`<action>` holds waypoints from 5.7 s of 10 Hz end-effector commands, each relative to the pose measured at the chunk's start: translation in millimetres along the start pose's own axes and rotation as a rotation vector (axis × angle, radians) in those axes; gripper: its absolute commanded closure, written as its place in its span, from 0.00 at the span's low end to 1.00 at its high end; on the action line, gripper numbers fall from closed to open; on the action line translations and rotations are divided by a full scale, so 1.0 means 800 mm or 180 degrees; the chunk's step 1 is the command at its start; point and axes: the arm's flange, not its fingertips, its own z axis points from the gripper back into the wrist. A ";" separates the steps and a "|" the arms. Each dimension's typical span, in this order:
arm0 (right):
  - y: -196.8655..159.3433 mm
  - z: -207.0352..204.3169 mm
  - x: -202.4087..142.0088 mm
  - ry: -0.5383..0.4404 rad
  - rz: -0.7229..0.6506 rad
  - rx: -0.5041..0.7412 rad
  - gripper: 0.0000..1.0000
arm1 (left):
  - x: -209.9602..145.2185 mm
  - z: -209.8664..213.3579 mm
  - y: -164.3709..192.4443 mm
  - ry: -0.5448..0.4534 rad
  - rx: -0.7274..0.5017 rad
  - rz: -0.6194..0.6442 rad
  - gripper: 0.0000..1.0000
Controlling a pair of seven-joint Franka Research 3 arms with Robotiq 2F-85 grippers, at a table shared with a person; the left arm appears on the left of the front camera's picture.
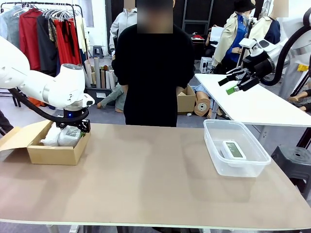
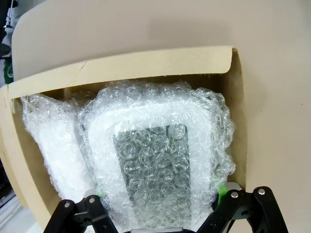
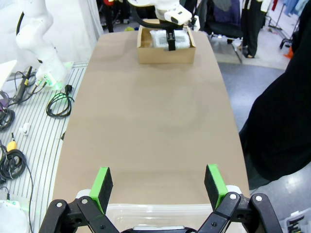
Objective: Separate and place wrapped and unwrapped clocks.
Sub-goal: If the picked Digital clock is wrapped, place it in the Package Box ; if not, place it in the Organizing box.
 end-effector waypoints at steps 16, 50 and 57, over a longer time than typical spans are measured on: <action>0.001 0.000 0.003 -0.0026 0.0008 -0.0004 0.00 | 0.001 0.054 0.003 -0.0053 -0.0065 0.0089 0.00; 0.001 0.000 0.003 -0.0026 0.0008 -0.0004 0.00 | -0.015 0.242 0.039 -0.1977 -0.2048 -0.3798 0.00; 0.001 0.000 0.003 -0.0026 0.0008 -0.0004 0.00 | -0.007 0.216 0.068 -0.2665 -0.2826 -0.4249 0.00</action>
